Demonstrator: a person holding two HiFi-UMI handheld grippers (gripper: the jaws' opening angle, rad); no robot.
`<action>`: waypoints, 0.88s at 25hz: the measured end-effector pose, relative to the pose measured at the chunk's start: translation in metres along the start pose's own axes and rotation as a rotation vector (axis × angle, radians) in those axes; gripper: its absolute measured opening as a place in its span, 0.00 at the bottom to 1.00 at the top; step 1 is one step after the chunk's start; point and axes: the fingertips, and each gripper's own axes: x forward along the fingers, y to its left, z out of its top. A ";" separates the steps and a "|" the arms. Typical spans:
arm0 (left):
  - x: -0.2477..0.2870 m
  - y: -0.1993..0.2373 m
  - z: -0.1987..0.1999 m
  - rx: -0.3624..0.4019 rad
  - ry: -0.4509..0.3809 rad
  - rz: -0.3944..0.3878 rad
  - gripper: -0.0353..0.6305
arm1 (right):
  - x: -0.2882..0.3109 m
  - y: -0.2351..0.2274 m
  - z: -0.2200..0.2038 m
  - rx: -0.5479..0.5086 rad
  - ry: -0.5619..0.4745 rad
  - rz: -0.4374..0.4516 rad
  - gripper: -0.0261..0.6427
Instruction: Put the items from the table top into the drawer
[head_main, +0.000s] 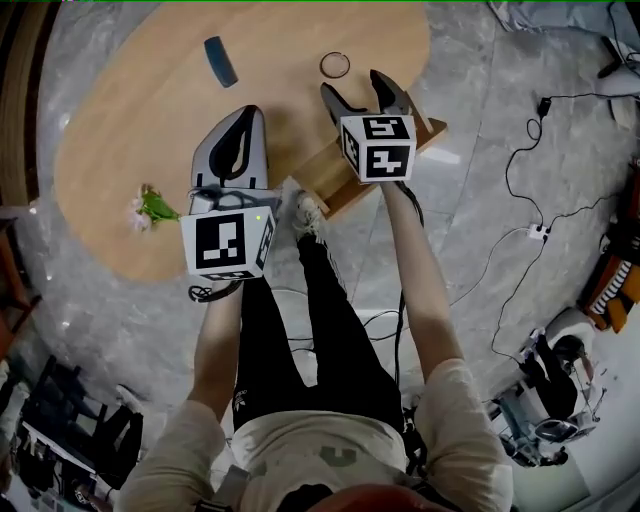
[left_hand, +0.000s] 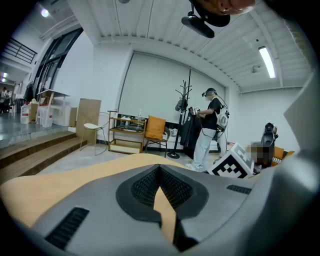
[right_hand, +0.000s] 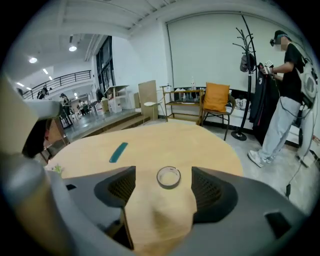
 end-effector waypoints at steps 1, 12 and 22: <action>0.004 0.000 -0.006 -0.002 0.007 0.005 0.06 | 0.012 -0.005 -0.008 -0.007 0.024 -0.001 0.55; 0.020 0.011 -0.037 -0.020 0.045 0.058 0.06 | 0.073 -0.021 -0.044 -0.061 0.161 0.020 0.54; 0.014 0.023 -0.040 -0.020 0.064 0.089 0.06 | 0.081 -0.020 -0.038 -0.107 0.173 0.006 0.41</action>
